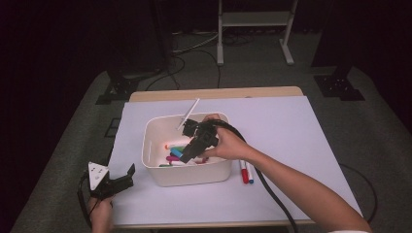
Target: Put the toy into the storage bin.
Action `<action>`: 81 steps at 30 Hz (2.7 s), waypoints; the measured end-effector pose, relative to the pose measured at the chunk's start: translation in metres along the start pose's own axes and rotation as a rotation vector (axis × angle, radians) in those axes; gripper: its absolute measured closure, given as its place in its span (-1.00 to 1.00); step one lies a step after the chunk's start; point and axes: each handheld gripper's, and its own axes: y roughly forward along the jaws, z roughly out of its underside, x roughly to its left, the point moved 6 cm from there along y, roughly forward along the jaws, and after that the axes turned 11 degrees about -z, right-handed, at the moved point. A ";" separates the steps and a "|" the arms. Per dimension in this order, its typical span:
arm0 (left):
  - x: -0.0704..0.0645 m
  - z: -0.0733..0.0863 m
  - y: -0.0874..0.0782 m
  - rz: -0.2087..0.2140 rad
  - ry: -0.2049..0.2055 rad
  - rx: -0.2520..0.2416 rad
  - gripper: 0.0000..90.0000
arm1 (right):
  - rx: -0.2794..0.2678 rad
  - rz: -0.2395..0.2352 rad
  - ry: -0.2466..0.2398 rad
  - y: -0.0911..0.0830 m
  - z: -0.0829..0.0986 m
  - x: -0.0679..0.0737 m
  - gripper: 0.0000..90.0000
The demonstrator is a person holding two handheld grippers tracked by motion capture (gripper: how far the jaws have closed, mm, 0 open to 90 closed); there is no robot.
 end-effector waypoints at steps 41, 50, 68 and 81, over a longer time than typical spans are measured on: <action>-0.001 0.000 0.000 -0.007 0.007 -0.001 -1.00 | -0.269 0.200 0.222 -0.127 0.140 -0.014 0.22; -0.001 0.000 0.000 -0.006 0.004 0.000 -1.00 | -0.249 0.230 0.274 -0.103 0.172 -0.034 0.19; 0.000 0.000 0.000 -0.005 0.005 0.000 -1.00 | -0.195 0.270 0.355 -0.052 0.199 -0.065 0.18; 0.000 0.000 0.000 -0.005 0.004 0.000 -1.00 | -0.211 0.339 0.407 -0.042 0.204 -0.080 0.24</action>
